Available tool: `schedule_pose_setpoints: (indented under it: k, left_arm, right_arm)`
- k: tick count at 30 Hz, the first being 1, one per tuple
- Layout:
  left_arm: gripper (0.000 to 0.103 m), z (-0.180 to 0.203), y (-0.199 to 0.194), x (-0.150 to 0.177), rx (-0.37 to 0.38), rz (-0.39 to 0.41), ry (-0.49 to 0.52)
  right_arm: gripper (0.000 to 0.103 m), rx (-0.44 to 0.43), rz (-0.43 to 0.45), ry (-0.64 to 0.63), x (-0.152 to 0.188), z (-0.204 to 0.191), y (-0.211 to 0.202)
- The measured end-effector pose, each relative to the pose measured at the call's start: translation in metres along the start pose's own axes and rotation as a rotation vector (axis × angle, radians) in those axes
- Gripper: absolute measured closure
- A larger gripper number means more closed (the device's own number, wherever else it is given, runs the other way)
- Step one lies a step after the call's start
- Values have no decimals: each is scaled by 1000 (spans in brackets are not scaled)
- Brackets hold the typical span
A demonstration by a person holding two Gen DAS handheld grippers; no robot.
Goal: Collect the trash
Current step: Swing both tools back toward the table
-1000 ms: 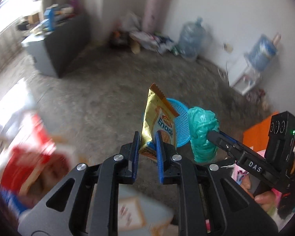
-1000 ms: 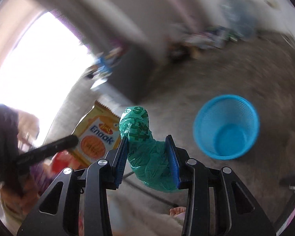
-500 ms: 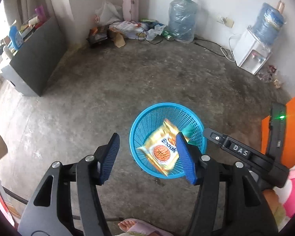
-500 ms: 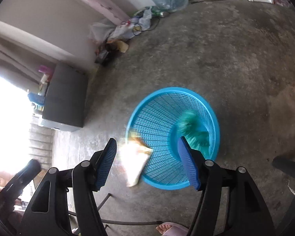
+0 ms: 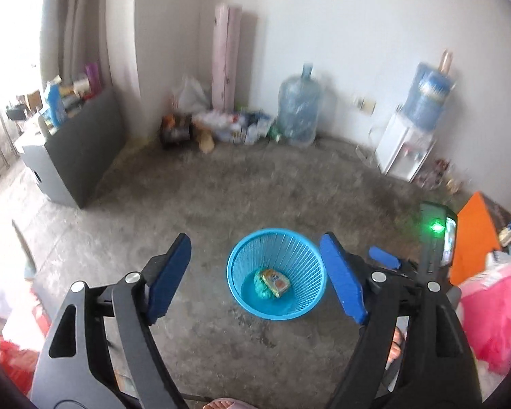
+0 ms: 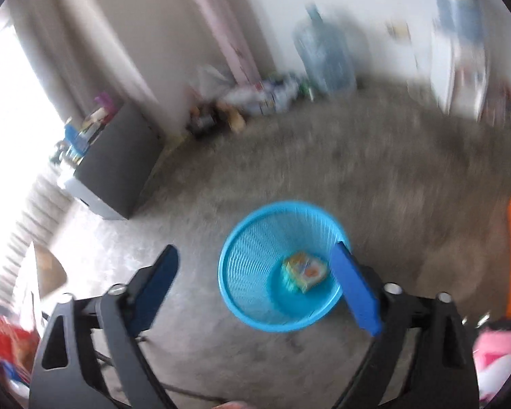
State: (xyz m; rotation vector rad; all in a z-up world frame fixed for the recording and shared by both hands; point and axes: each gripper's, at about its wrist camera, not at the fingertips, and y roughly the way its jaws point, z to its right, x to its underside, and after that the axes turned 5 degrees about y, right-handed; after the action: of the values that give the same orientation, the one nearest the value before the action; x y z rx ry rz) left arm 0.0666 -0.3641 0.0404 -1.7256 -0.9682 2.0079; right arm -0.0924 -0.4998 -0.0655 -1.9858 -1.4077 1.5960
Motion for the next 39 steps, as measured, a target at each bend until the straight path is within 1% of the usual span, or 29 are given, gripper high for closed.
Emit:
schedule_pose_setpoints:
  k: [1, 3, 5, 7, 8, 10, 11, 14, 16, 18, 20, 23, 25, 28, 30, 31, 33, 36, 39]
  left_arm:
    - [25, -1, -21, 5, -1, 24, -11]
    - [20, -6, -64, 19, -4, 69, -34]
    - [20, -11, -105, 39, -27, 100, -57]
    - [19, -23, -142, 62, -63, 115, -96]
    - [18, -28, -158, 74, -81, 121, -118]
    - [17, -42, -193, 104, -141, 131, -170]
    - [17, -49, -210, 119, -175, 140, -204]
    - [17, -75, -261, 169, -293, 186, -308]
    - [17, -94, -294, 204, -369, 214, -387]
    - [17, -105, -320, 235, -449, 232, -454]
    - [17, -114, -343, 267, -531, 243, -505]
    - [17, -126, -362, 304, -628, 247, -534]
    - [17, -137, -366, 324, -672, 228, -545]
    - [18, -151, -361, 340, -713, 202, -558]
    - [19, -160, -357, 350, -734, 190, -553]
    - [19, -166, -353, 355, -742, 177, -553]
    - [19, -176, -345, 359, -750, 147, -559]
    - [19, -186, -342, 366, -749, 138, -566]
    - [19, -193, -344, 372, -761, 128, -551]
  right_arm:
    - [6, 12, 51, -57, 1, -13, -17]
    - [6, 28, 149, -175, 7, -40, -51]
    - [6, 14, 215, -261, 15, -62, -78]
    - [6, -4, 271, -335, 26, -81, -102]
    - [6, -21, 293, -369, 32, -90, -113]
    - [6, -91, 294, -413, 43, -106, -133]
    - [6, -149, 285, -429, 49, -114, -142]
    - [6, -345, 238, -463, 70, -135, -168]
    - [6, -441, 202, -497, 87, -151, -182]
    - [6, -513, 148, -555, 108, -171, -192]
    - [7, -590, 64, -611, 132, -191, -195]
    - [8, -704, -119, -673, 168, -223, -191]
    - [20, -739, -221, -727, 195, -240, -191]
    - [28, -773, -332, -811, 231, -261, -190]
    - [33, -759, -405, -845, 250, -270, -185]
    - [35, -751, -418, -856, 257, -270, -183]
    - [35, -749, -416, -890, 266, -275, -185]
    - [35, -767, -407, -925, 279, -283, -195]
    - [37, -763, -397, -966, 286, -295, -193]
